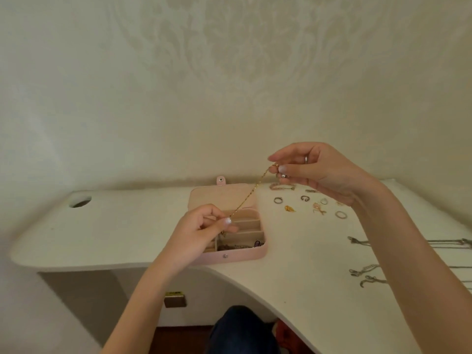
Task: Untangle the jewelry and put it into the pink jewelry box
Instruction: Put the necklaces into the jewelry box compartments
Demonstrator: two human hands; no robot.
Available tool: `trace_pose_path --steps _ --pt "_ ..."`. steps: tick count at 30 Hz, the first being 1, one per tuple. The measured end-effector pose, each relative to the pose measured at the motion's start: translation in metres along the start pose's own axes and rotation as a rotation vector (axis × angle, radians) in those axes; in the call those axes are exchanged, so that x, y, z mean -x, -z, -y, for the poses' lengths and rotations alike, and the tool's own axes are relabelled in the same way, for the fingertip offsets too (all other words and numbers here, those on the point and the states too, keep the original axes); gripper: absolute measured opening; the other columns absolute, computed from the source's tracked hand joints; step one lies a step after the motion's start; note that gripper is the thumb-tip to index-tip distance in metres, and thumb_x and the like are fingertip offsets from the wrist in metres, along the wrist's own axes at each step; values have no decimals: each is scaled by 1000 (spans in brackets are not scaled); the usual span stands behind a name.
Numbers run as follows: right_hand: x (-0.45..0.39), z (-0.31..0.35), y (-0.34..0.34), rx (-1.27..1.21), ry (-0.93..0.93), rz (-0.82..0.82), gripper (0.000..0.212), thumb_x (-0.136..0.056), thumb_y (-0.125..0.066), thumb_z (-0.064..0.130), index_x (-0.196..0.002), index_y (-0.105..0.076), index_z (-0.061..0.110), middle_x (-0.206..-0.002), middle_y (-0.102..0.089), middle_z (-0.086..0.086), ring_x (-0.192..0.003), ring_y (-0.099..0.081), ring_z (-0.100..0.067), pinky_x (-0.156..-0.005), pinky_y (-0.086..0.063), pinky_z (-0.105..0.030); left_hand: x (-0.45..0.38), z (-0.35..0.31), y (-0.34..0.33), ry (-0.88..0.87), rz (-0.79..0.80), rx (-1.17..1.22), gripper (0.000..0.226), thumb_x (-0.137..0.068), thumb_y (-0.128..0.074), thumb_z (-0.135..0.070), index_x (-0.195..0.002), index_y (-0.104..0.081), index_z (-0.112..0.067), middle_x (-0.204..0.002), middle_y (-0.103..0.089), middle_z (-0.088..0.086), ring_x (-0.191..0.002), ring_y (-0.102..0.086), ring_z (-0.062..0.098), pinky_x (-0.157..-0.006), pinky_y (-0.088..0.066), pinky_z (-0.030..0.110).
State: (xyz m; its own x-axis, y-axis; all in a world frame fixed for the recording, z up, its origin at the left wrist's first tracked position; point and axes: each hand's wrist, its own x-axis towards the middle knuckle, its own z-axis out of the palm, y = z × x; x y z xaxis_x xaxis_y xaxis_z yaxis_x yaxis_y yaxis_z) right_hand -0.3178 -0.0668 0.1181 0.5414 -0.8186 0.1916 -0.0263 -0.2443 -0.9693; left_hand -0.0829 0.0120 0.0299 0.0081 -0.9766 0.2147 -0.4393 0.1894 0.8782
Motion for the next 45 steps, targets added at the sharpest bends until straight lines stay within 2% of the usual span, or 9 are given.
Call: trace_pose_path --steps 3,8,18,22,25,30,37,40,45 --pt "0 0 -2 46 5 -6 23 -74 -71 10 -97 -72 15 -91 -73 -8 -91 -64 -22 -91 -52 -35 2 4 0 8 -6 13 11 -89 -60 -25 -85 -62 -14 -81 -75 -9 -84 -60 49 -81 -48 50" --pt "-1 -3 -9 162 4 38 22 -82 -66 -3 -100 -71 9 -88 -71 -13 -81 -66 -16 -74 -55 -22 2 13 0 18 -17 -29 8 -83 -68 -14 -77 -70 -17 -85 -74 -3 -84 -68 8 -81 -48 24" --pt "-3 -8 -18 267 -24 126 21 -82 -67 -3 -98 -71 9 -84 -71 -10 -75 -65 -11 -74 -56 -24 5 22 6 -40 12 -328 4 -78 -73 -13 -77 -76 -17 -90 -64 -21 -90 -52 -19 -77 -34 -2" --pt "-6 -13 -26 298 -34 167 21 -82 -67 -4 -100 -71 6 -86 -72 -12 -76 -65 -11 -74 -55 -23 0 21 9 -27 -12 -324 16 -80 -71 -14 -93 -70 -22 -99 -64 -12 -93 -58 -2 -81 -41 8" --pt "-7 -15 -32 300 -31 184 20 -82 -66 -6 -99 -70 5 -86 -71 -14 -75 -66 -11 -72 -55 -21 -9 20 6 -43 9 -400 20 -89 -60 -14 -106 -69 -21 -101 -59 -16 -94 -55 3 -79 -38 3" --pt "-7 -17 -34 311 -33 199 20 -82 -66 -6 -98 -70 5 -86 -71 -14 -74 -65 -11 -74 -56 -21 -22 24 5 -74 121 -557 12 -78 -70 -22 -79 -73 -34 -90 -63 -17 -92 -56 16 -85 -47 43" --pt "-8 -16 -32 306 -28 183 20 -82 -65 -6 -99 -70 5 -86 -71 -13 -74 -66 -10 -71 -55 -20 -16 19 7 -112 -14 -465 10 -76 -73 -17 -74 -75 -27 -70 -63 -23 -80 -59 -1 -79 -46 20" --pt "-8 -16 -31 299 -24 179 20 -82 -66 -6 -99 -70 4 -85 -72 -12 -76 -66 -11 -72 -55 -21 -13 18 14 -40 54 -497 18 -70 -61 -26 -70 -72 -40 -77 -69 -18 -85 -61 0 -84 -48 25" --pt "-8 -16 -32 296 -23 188 20 -82 -66 -6 -100 -70 4 -86 -71 -13 -77 -66 -12 -71 -55 -20 -16 14 14 -29 13 -475 23 -82 -62 -13 -82 -74 -33 -85 -69 -15 -87 -61 3 -83 -48 23"
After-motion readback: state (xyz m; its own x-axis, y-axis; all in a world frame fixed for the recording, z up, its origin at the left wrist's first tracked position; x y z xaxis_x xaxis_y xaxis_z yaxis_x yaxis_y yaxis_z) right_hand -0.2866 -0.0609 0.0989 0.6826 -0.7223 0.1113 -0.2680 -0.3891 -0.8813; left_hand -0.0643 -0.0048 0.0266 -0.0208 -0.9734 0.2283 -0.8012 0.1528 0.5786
